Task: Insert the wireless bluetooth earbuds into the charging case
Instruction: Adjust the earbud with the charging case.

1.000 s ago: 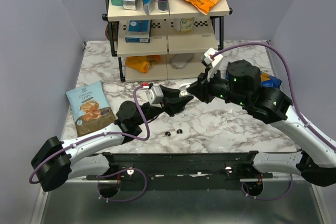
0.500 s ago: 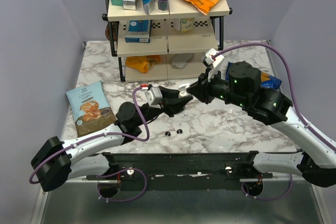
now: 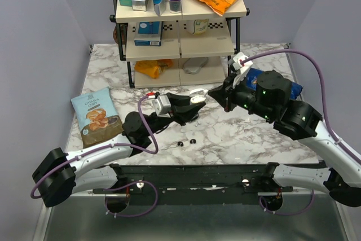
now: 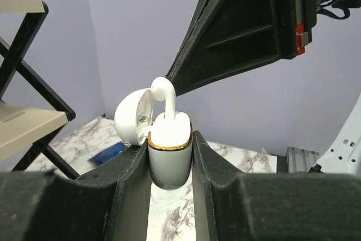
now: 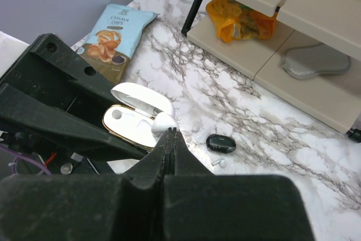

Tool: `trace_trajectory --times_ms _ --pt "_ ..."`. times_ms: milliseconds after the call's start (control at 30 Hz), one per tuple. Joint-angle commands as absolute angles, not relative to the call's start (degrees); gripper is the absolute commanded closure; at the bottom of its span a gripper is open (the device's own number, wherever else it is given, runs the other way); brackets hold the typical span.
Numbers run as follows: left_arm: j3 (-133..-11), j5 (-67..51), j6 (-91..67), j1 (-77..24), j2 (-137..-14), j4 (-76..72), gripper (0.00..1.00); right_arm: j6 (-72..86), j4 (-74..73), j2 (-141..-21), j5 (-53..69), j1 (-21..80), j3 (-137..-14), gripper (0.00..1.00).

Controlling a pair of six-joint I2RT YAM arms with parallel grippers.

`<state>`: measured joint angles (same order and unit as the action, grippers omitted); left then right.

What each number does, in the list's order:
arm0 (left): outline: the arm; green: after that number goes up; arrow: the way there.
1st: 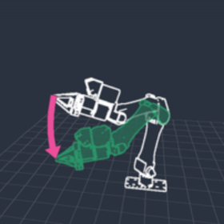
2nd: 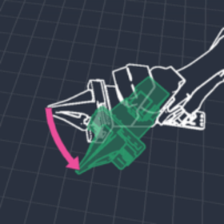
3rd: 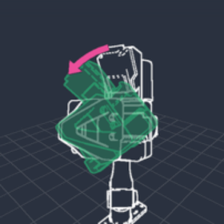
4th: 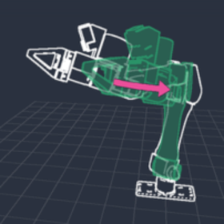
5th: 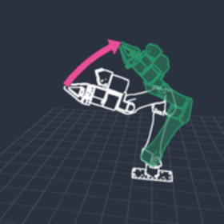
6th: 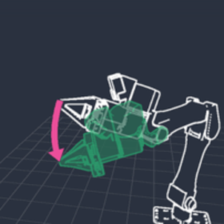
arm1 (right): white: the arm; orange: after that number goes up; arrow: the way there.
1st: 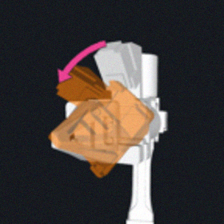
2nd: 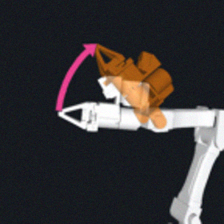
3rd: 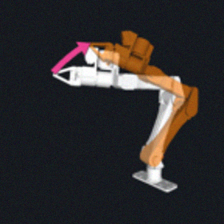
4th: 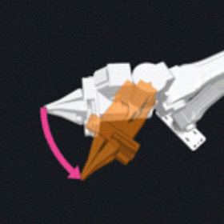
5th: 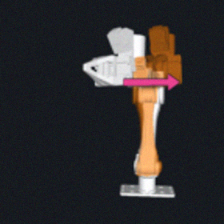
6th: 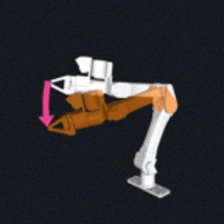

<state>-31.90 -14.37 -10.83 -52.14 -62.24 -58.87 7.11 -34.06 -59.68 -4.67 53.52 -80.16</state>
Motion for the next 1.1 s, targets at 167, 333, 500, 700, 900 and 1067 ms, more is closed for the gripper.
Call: trace_trajectory --times_ms 167,333,500,700,900,1067 --pt "-31.3 -14.3 -10.1 -52.2 -60.9 -63.2 1.00 7.4 -31.8 -59.2 -6.2 53.3 -79.4 0.99" --pt "-30.7 -14.1 -9.5 -52.2 -60.7 -63.7 1.00 7.7 -30.4 -57.7 -8.1 53.4 -78.8 0.92" --pt "-30.8 -14.7 -9.2 -52.2 -60.6 -64.1 1.00 7.3 -30.6 -57.8 -9.7 53.4 -79.4 0.86" --pt "-31.0 -15.2 -9.1 -52.2 -60.6 -63.8 1.00 7.3 -30.5 -58.4 -9.6 53.4 -79.9 0.68" --pt "-31.0 -16.0 -9.1 -52.2 -60.5 -63.7 1.00 7.2 -31.6 -59.8 -13.0 53.3 -82.1 0.61" --pt "-30.8 -16.5 -9.2 -52.2 -59.9 -63.6 1.00 6.8 -31.6 -60.6 -12.8 53.3 -82.5 0.59"
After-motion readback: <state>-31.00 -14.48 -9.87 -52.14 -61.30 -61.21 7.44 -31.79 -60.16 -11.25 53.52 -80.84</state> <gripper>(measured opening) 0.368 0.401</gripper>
